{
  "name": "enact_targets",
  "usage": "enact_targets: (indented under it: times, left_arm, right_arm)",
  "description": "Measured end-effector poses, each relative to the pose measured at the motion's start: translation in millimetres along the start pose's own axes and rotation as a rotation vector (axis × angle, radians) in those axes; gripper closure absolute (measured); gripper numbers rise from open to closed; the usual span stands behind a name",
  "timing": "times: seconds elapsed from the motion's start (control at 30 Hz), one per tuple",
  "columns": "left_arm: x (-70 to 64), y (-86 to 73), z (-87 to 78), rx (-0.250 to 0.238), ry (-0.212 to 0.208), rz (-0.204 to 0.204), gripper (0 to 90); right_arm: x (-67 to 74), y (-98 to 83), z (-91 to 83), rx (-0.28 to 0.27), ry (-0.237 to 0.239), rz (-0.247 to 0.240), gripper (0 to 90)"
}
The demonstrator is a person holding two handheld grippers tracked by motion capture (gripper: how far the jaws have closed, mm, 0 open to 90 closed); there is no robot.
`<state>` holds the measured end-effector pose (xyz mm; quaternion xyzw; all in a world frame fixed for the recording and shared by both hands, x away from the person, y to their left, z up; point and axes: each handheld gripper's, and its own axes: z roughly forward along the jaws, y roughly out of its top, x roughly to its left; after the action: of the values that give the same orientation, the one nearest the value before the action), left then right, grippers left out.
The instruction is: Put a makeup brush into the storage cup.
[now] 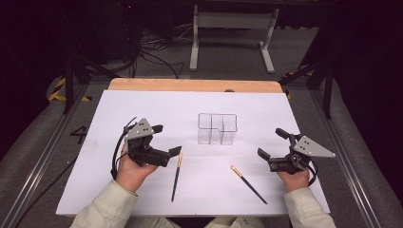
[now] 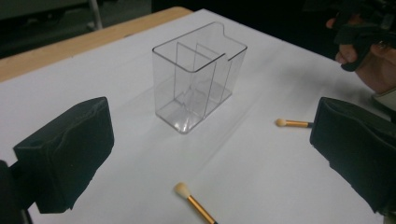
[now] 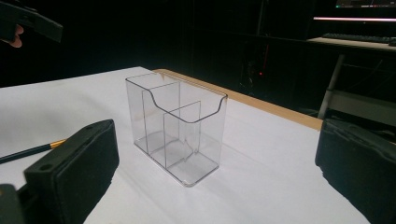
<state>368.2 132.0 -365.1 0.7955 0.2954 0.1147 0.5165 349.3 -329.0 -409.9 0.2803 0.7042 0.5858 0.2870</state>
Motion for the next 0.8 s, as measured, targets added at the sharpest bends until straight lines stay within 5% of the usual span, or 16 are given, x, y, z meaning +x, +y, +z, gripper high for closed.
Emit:
enact_targets:
  times: [0.3, 0.8]
  left_arm:
    - [0.5, 9.9, 4.3, 0.160, 0.005, -0.009, 0.8]
    - [-3.3, 14.0, 12.4, 0.319, 0.020, 0.026, 0.5]
  right_arm:
    - [-0.2, -0.6, 0.7, -0.002, 0.010, 0.005, 0.0]
    - [-0.5, -1.8, 1.9, 0.008, 0.025, 0.010, 0.0]
